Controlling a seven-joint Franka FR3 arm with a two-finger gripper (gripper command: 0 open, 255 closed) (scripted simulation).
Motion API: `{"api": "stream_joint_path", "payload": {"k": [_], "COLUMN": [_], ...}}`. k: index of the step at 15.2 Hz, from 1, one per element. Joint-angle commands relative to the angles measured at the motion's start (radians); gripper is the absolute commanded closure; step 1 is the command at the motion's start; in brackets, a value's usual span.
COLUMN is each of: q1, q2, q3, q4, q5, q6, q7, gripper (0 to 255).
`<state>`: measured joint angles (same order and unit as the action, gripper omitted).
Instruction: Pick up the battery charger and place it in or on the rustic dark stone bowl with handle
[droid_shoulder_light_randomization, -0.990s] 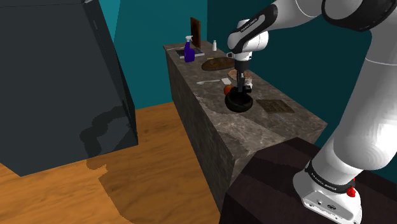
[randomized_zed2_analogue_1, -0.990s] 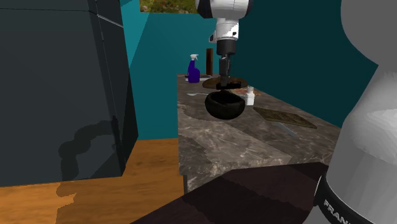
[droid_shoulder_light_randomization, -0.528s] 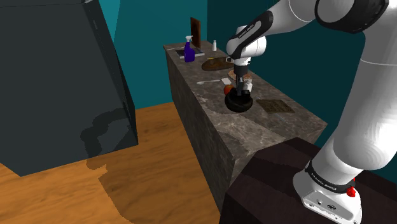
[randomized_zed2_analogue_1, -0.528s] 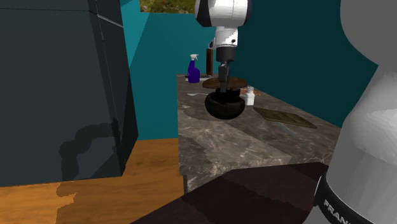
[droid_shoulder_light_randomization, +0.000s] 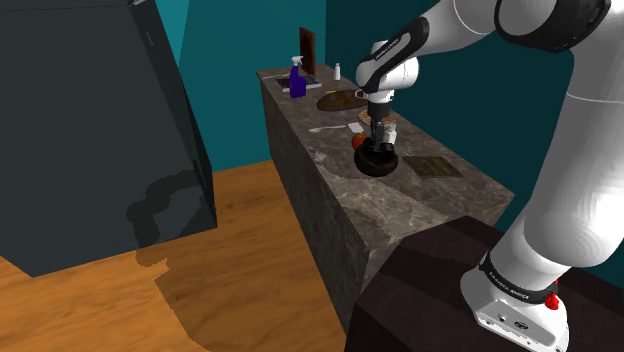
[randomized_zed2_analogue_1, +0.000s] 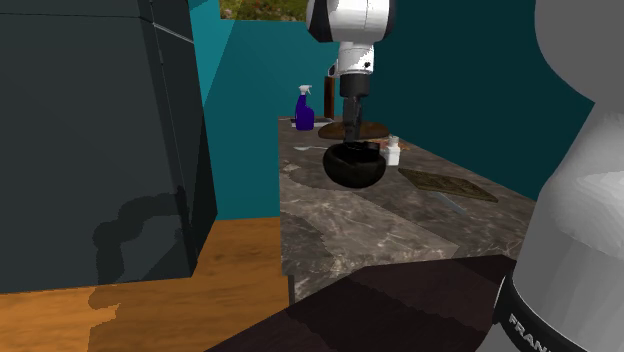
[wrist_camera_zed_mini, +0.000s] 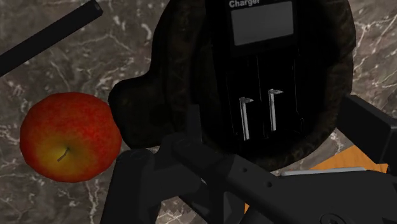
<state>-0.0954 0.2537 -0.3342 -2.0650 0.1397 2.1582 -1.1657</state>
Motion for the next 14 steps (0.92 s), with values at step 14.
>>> {"api": "stream_joint_path", "payload": {"k": [14], "q1": [0.002], "q2": [-0.051], "q3": [-0.009], "q4": [0.071], "q5": [-0.027], "q6": [-0.118], "q7": [0.018], "gripper": [0]}}
